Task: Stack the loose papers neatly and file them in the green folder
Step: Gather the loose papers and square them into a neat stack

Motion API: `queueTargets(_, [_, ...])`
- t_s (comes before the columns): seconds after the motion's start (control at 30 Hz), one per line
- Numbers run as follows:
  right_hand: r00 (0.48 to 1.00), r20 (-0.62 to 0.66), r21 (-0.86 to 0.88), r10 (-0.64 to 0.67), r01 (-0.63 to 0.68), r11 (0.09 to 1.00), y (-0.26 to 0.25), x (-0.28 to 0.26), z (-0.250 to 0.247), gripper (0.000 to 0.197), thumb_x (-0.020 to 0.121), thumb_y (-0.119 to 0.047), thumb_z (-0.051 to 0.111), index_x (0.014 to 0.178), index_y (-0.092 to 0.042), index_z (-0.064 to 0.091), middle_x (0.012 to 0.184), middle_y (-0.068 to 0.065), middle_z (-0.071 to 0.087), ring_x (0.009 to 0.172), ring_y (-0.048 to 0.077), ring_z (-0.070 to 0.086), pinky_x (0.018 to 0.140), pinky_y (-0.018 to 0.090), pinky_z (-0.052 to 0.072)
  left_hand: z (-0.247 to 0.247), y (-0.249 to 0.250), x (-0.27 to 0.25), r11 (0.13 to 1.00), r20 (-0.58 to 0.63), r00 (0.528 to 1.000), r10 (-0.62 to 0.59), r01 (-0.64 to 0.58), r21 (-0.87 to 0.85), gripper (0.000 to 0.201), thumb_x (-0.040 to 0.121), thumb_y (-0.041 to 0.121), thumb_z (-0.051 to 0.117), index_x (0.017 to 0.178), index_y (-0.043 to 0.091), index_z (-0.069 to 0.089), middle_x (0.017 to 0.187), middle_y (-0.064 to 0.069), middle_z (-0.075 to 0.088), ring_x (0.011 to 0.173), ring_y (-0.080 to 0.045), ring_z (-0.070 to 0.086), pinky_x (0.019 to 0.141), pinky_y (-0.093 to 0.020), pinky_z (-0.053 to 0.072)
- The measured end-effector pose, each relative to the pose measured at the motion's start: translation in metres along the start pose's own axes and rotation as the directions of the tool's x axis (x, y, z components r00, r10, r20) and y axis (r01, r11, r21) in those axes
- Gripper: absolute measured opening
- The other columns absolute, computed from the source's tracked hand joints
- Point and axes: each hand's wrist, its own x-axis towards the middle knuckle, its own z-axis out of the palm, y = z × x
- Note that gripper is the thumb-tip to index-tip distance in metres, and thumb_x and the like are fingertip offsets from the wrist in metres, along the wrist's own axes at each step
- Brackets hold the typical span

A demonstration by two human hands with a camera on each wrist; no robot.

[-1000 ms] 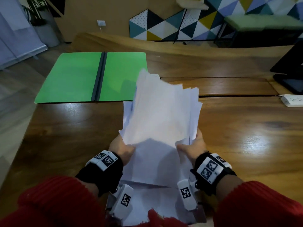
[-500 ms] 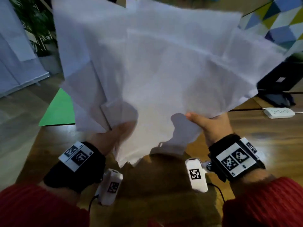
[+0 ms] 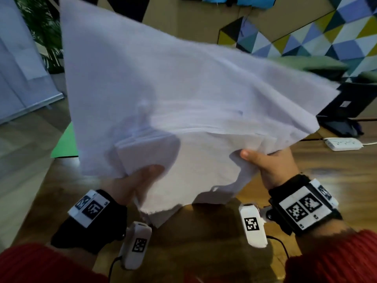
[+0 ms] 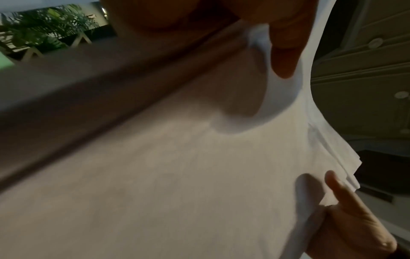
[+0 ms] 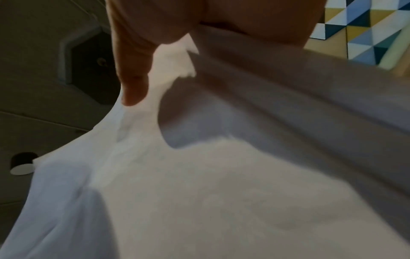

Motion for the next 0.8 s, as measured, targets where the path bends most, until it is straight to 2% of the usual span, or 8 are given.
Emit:
queueTargets(0.07, [0.997,-0.058,-0.018,0.056,-0.057,0.998,0.008,0.001,0.002,0.029,0.034,-0.03,0.091,0.052,-0.017,0.073,0.058,-0.005,0.072,0.057,0.011,0.069,0.059,0.024,0.057,-0.001,-0.015,0.005,0.998,-0.201,0.98,-0.01,0.024,0.063,0.103,0.009,0.065,0.083,0.096,0.012,0.068,0.091,-0.016,0.071,0.083,-0.035,0.067,0.08,-0.044,0.056])
queueTargets(0.13, [0.995,-0.083,0.012,0.062,-0.061,0.998,0.007,0.0,0.007,0.014,0.049,-0.015,0.086,0.05,-0.02,0.073,0.055,-0.008,0.071,0.055,0.007,0.069,0.057,0.019,0.056,0.001,-0.018,0.005,0.988,-0.226,0.973,-0.05,0.081,0.133,0.113,0.017,0.065,0.084,0.109,0.003,0.064,0.103,-0.024,0.069,0.089,-0.042,0.066,0.085,-0.047,0.056])
queueTargets(0.2, [0.998,-0.066,0.04,0.021,-0.018,0.999,0.004,-0.002,0.011,0.017,0.042,-0.019,0.083,0.057,-0.024,0.076,0.06,-0.01,0.073,0.06,0.005,0.07,0.057,0.017,0.055,0.002,-0.018,0.006,0.994,-0.221,0.973,-0.071,0.089,0.069,0.115,0.021,0.06,0.087,0.117,0.003,0.06,0.116,-0.021,0.066,0.101,-0.045,0.063,0.092,-0.052,0.051])
queueTargets(0.33, [0.995,-0.075,0.085,-0.066,0.073,0.994,-0.008,-0.003,0.009,0.054,0.031,-0.043,0.09,0.075,-0.017,0.072,0.07,-0.006,0.075,0.068,0.01,0.071,0.06,0.023,0.056,0.001,-0.016,0.005,0.994,-0.225,0.974,0.017,0.007,0.106,0.085,0.04,0.038,0.09,0.112,0.003,0.062,0.099,-0.008,0.068,0.096,-0.033,0.064,0.075,-0.029,0.048])
queueTargets(0.47, [0.968,-0.195,0.235,-0.157,0.201,0.951,-0.024,0.002,0.009,0.059,0.056,-0.038,0.082,0.103,-0.011,0.058,0.086,-0.003,0.073,0.082,0.015,0.069,0.073,0.029,0.056,0.007,-0.014,0.005,0.993,-0.173,0.984,0.051,-0.031,0.113,0.069,0.063,0.028,0.083,0.12,0.0,0.057,0.106,-0.009,0.059,0.106,-0.024,0.055,0.084,-0.023,0.036])
queueTargets(0.6, [0.859,-0.259,0.019,-0.442,0.462,0.887,-0.046,0.003,0.022,0.036,0.079,-0.017,0.056,0.111,-0.024,0.041,0.107,0.002,0.051,0.091,0.005,0.058,0.081,0.023,0.049,0.01,-0.007,-0.006,0.996,-0.144,0.988,0.064,-0.055,0.068,0.055,0.073,0.014,0.075,0.121,-0.002,0.054,0.105,-0.006,0.052,0.097,-0.017,0.047,0.082,-0.021,0.032])
queueTargets(0.7, [0.763,-0.161,-0.182,-0.627,0.601,0.778,-0.049,0.002,0.031,0.032,0.091,0.003,0.041,0.115,-0.015,0.031,0.102,0.0,0.045,0.085,-0.008,0.054,0.077,0.013,0.046,0.01,-0.009,-0.005,0.996,-0.146,0.985,0.092,-0.093,0.003,0.05,0.069,0.007,0.077,0.114,0.008,0.056,0.101,-0.006,0.057,0.1,-0.023,0.054,0.087,-0.028,0.039])
queueTargets(0.8, [0.678,-0.171,-0.308,-0.715,0.652,0.693,-0.045,0.001,0.032,0.031,0.09,0.006,0.042,0.108,-0.017,0.032,0.097,0.001,0.044,0.084,-0.004,0.052,0.076,0.012,0.044,0.009,-0.01,-0.003,0.99,-0.135,0.983,0.123,-0.131,-0.054,0.045,0.062,0.009,0.083,0.097,0.018,0.058,0.085,0.005,0.061,0.094,-0.022,0.057,0.097,-0.038,0.045])
